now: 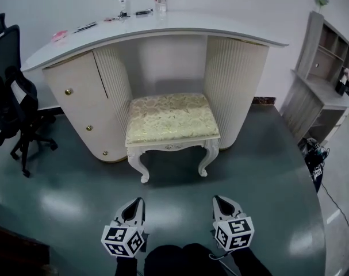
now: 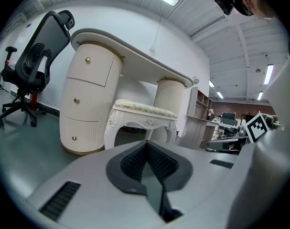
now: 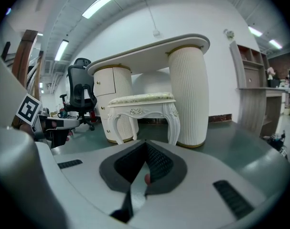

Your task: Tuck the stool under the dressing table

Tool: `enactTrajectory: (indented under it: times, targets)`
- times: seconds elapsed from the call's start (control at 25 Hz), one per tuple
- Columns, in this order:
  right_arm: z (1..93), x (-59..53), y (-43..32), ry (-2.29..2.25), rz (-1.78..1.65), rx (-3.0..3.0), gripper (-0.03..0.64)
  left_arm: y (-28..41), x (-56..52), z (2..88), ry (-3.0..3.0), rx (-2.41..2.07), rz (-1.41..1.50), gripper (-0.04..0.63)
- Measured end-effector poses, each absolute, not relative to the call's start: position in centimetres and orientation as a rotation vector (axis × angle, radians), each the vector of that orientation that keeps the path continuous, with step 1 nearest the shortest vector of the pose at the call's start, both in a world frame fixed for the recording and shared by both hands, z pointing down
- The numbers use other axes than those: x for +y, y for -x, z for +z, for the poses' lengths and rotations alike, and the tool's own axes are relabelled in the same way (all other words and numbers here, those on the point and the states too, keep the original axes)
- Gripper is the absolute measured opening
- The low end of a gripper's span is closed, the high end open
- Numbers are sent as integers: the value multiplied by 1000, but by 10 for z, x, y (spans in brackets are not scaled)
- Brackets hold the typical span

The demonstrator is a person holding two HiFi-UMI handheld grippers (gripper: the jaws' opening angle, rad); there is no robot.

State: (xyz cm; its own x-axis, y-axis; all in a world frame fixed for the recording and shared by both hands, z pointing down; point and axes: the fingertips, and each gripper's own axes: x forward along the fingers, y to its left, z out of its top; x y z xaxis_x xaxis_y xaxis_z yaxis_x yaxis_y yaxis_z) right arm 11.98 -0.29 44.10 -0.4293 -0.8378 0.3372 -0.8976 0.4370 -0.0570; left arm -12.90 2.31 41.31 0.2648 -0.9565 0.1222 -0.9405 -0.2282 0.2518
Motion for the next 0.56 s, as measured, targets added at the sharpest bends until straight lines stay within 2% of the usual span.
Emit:
enactTrajectory:
  times: [0.56]
  targets:
    - [427, 55, -147, -1470, 296, -2408, 3, 122, 87, 412, -2200, -1788, -101, 8]
